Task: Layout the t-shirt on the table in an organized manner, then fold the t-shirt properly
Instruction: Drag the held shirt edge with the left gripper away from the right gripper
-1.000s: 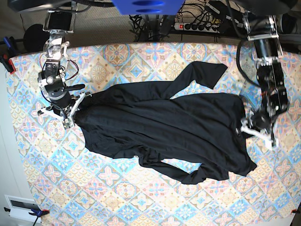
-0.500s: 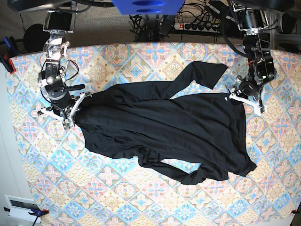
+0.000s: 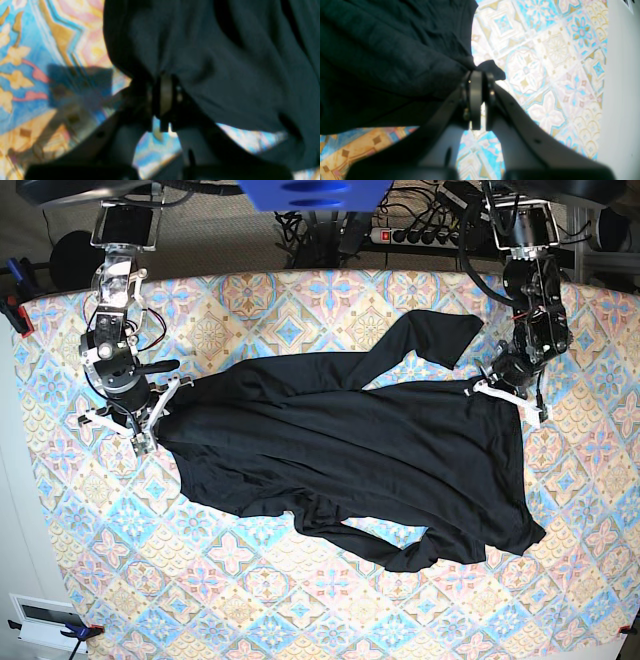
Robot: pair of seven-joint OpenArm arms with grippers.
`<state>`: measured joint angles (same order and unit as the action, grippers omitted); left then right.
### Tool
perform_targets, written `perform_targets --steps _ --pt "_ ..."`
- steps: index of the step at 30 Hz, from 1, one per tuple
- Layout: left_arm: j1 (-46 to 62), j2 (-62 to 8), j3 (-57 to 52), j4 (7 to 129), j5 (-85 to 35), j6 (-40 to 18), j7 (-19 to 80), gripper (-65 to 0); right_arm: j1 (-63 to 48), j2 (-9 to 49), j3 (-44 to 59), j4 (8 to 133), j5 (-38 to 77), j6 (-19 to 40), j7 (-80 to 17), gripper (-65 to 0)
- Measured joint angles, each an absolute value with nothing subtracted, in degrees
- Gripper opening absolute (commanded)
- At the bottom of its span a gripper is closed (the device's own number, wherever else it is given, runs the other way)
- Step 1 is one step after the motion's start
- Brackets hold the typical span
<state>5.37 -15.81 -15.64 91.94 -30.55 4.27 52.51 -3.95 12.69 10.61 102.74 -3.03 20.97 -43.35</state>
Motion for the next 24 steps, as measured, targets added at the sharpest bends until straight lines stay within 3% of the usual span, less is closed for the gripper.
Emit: perform_targets --steps 8,18,24 --pt "7.20 -25.39 -15.62 106.39 -31.48 3.22 61.12 -64.9 -3.62 12.69 10.70 100.79 -2.87 20.97 -43.16 -65.0" --pt "7.11 -36.71 -14.20 106.19 -31.11 3.03 69.56 -64.6 -3.77 12.69 10.70 99.42 -2.85 20.86 -43.18 -65.0" --pt "7.03 -38.98 -5.37 104.33 -32.01 3.03 72.64 -56.9 -3.66 12.64 10.70 99.44 -2.83 20.91 -43.16 -65.0"
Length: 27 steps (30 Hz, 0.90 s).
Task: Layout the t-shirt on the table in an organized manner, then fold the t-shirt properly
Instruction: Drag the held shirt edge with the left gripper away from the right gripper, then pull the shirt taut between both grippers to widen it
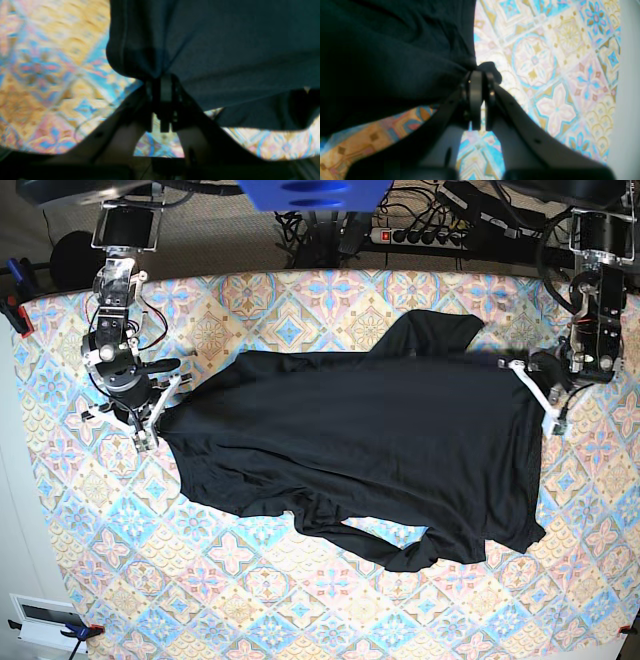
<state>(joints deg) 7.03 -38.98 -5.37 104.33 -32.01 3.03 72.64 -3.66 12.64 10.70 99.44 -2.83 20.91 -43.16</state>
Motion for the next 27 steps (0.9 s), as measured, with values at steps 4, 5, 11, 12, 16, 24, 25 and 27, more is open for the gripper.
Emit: perform_targets --steps 4,5,11,12,16,24,25,27 --pt "7.16 -36.36 -8.29 104.33 -31.53 3.40 72.49 -53.4 -3.68 12.86 10.72 99.42 -3.07 20.84 -43.38 -65.0" --pt "7.14 -35.20 -10.48 104.33 -31.48 3.44 72.47 -53.1 -3.66 12.84 10.72 99.42 -3.07 20.84 -43.35 -65.0" --pt "6.98 -34.22 -12.21 104.20 -30.50 3.40 72.60 -45.0 -3.75 12.69 10.70 99.42 -3.05 20.82 -43.33 -65.0" --pt "6.96 -33.91 -11.46 103.83 -30.87 3.05 72.53 -42.3 -3.73 12.67 10.70 99.42 -3.05 20.84 -43.33 -65.0" --pt "6.87 -33.12 -13.45 100.09 -31.83 3.11 71.68 -31.8 -3.73 12.82 10.72 99.42 -3.07 20.82 -43.33 -65.0" --pt "7.03 -32.99 -14.90 91.66 -31.75 2.87 65.25 -26.6 -3.73 12.73 10.72 99.42 -3.07 20.82 -43.33 -65.0" --pt "7.05 -33.01 -14.90 89.93 -31.77 3.03 63.53 -26.6 -3.77 12.73 10.72 99.44 -3.07 20.82 -43.35 -65.0" --pt "7.01 -32.62 -15.16 86.46 -31.03 3.44 60.16 -26.6 -3.77 12.69 10.72 99.48 -3.07 20.82 -43.35 -65.0"
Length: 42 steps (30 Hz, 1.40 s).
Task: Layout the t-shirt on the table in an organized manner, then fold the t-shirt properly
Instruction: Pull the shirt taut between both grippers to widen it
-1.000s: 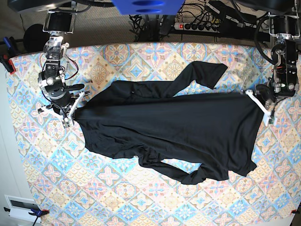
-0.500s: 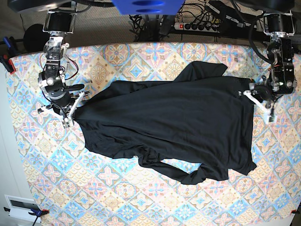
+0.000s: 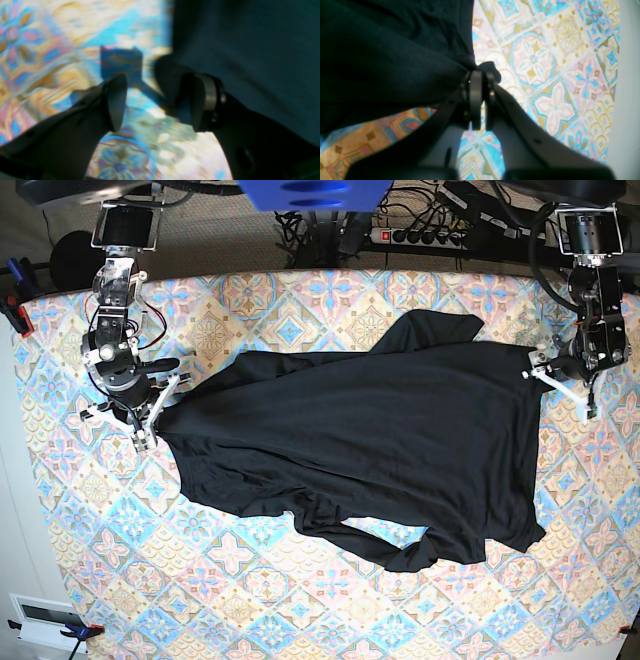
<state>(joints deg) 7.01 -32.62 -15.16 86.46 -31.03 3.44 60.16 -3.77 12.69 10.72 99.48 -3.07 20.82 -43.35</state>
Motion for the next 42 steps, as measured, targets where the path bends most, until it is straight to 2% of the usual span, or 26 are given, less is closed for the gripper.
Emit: perform_targets --steps 5,7,9,13,15,16,21,26,29,37,42 --pt "6.44 -29.89 -15.33 82.39 -30.46 3.40 55.31 -27.0 -3.79 12.73 10.70 99.70 -3.07 20.82 -43.20 -65.0" --pt "6.20 -28.95 -15.59 82.08 -29.98 3.44 54.72 -29.8 -3.79 12.88 10.70 99.70 -3.07 20.82 -43.38 -65.0" --pt "6.22 -28.53 -15.31 82.72 -28.95 3.46 54.30 -36.0 -3.75 12.82 10.70 99.70 -3.05 20.82 -43.31 -65.0" --pt "7.16 -28.34 -14.00 86.17 -34.81 -2.31 56.47 -58.3 -3.75 12.82 10.66 99.68 -3.07 20.82 -44.16 -65.0" --pt "7.38 -27.46 -14.59 87.74 -36.91 -3.68 56.77 -64.1 -3.64 12.69 10.66 99.66 -3.05 20.84 -45.39 -65.0" --pt "7.77 -27.86 -15.46 88.90 -37.63 -3.90 57.45 -65.0 -3.68 12.67 10.66 99.61 -3.05 20.82 -45.65 -65.0" --pt "8.80 -30.37 -25.34 94.94 -36.82 -3.14 62.76 -64.7 -3.77 12.82 10.66 99.53 -3.07 20.82 -45.80 -65.0" --pt "11.11 -31.40 -30.44 100.86 -37.50 -3.88 65.41 -64.7 -3.64 12.88 10.66 99.20 -3.05 20.82 -45.65 -65.0" --pt "13.06 -34.26 -30.74 100.73 -36.77 -3.88 65.30 -64.6 -3.66 12.82 10.44 98.21 -3.03 20.84 -45.74 -65.0" --pt "12.88 -33.93 -24.08 95.90 -25.63 -3.92 64.55 -62.2 -3.77 12.67 10.17 98.06 -2.83 20.86 -45.71 -65.0" --pt "12.19 -33.28 -21.65 91.31 -22.50 -4.08 55.57 -56.6 -3.81 12.67 10.17 98.02 -2.83 20.84 -45.78 -65.0"
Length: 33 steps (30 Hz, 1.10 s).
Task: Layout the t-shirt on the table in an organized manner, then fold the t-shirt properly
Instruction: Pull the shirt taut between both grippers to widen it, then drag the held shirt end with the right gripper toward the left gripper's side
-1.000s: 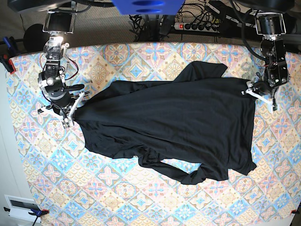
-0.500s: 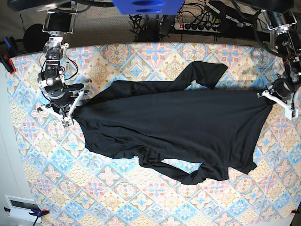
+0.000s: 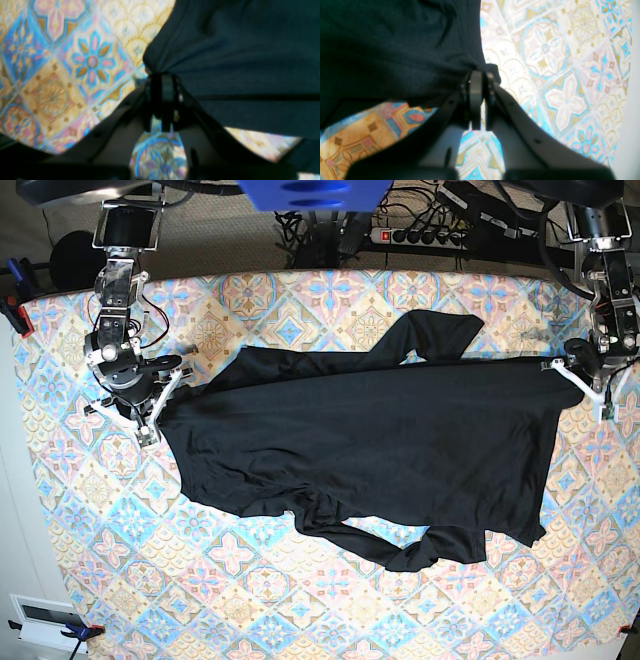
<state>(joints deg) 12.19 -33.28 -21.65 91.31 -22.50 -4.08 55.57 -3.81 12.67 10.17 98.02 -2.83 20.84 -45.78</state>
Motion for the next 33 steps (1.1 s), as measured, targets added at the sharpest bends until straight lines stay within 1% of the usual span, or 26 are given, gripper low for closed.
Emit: perform_targets --steps 5,10,13,16,22,26,29,31,33 --pt "9.91 -31.38 -21.74 84.60 -20.75 -3.22 55.20 -50.8 -3.84 12.69 10.17 98.08 -2.87 20.82 -46.98 -65.0" --pt "9.19 -30.13 -21.52 85.10 -22.94 -3.86 54.08 -47.4 -3.81 12.69 10.24 98.21 -2.87 20.82 -47.00 -65.0" --pt "9.80 -29.65 -22.06 86.74 -26.98 -3.16 54.83 -46.8 -3.95 12.69 10.24 98.24 -2.98 20.82 -47.00 -65.0" --pt "7.68 -28.88 -21.85 87.29 -31.73 -3.68 54.61 -46.8 -3.92 12.69 10.26 98.26 -3.05 20.82 -47.00 -65.0" --pt "3.84 -24.53 -21.69 86.98 -31.57 -3.53 54.46 -46.8 -3.77 12.69 10.50 98.21 -3.05 20.82 -47.00 -65.0" --pt "-0.75 -21.63 -21.43 80.88 -27.83 -3.53 54.24 -46.8 -3.81 12.69 10.70 98.17 -3.05 20.82 -47.03 -65.0" --pt "-4.51 -20.80 -21.80 75.42 -25.32 -3.51 53.52 -46.8 -3.60 12.69 10.72 98.17 -3.03 20.84 -46.98 -64.8" --pt "-6.26 -20.78 -21.74 72.58 -24.69 -3.51 51.00 -46.8 -3.68 12.71 10.72 98.28 -3.03 20.82 -46.85 -62.7" --pt "-7.03 -20.53 -21.63 71.11 -24.58 -3.51 48.42 -46.8 -3.90 12.80 10.72 98.28 -3.07 20.82 -47.22 -59.1"
